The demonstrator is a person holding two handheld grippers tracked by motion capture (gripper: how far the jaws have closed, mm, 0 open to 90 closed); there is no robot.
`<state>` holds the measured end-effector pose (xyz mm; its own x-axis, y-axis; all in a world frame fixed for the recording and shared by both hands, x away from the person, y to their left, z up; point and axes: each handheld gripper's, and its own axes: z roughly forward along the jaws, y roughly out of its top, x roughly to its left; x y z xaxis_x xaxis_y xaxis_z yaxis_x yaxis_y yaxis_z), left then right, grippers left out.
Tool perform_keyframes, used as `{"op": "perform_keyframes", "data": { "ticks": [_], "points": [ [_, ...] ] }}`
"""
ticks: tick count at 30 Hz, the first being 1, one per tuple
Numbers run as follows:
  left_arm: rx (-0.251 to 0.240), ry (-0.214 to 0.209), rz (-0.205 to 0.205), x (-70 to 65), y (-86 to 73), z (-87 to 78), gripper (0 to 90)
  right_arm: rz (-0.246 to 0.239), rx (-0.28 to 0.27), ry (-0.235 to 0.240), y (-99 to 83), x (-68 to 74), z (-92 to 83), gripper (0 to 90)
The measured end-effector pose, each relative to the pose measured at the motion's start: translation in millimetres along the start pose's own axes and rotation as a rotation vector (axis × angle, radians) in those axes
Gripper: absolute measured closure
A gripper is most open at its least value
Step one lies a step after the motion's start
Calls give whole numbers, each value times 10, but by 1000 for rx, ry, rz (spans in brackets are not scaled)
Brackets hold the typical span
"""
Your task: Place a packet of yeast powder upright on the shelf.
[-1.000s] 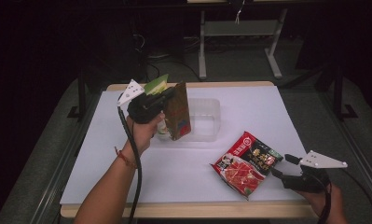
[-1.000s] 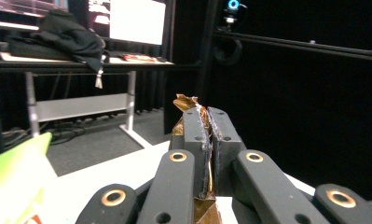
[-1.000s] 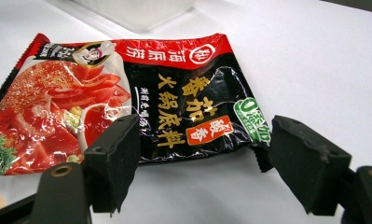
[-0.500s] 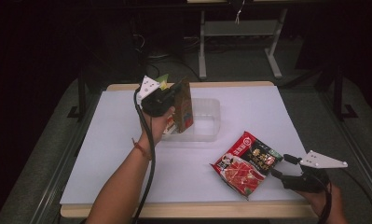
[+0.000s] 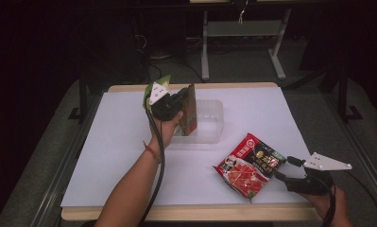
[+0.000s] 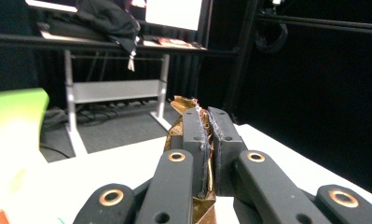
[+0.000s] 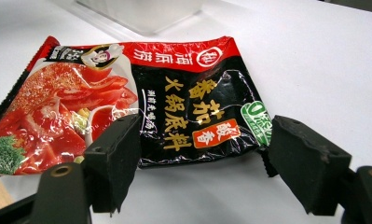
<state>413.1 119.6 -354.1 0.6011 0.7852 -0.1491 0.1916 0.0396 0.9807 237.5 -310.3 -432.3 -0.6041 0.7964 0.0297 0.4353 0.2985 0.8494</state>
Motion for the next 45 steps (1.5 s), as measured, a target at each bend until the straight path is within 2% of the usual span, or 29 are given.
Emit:
{"op": "perform_keyframes", "data": {
  "ticks": [5,11,16,21,25,28,33,40,43,45],
  "points": [
    [17,-16,4,6,-80,-12,857,0,3,1,-4,-1,7,244],
    [21,-59,17,13,-108,-88,838,-3,4,-3,-2,1,6,244],
    [32,-66,63,28,-122,-158,818,1,9,-2,-3,3,16,244],
    [29,-98,73,93,-152,-220,786,12,9,6,-4,-3,29,244],
    [40,-156,96,106,-143,-255,686,12,17,5,-3,0,40,244],
    [63,-173,134,95,-119,-293,622,13,20,3,-6,1,40,244],
    [72,-207,153,77,-112,-347,572,19,28,0,-18,-12,50,244],
    [108,-249,220,-18,-74,-446,498,18,40,-9,-25,-6,57,245],
    [97,-198,275,-71,-72,-541,494,21,42,-10,-29,-8,56,245],
    [89,-201,274,-80,-60,-584,486,27,47,-15,-33,-17,60,245]
  ]
}}
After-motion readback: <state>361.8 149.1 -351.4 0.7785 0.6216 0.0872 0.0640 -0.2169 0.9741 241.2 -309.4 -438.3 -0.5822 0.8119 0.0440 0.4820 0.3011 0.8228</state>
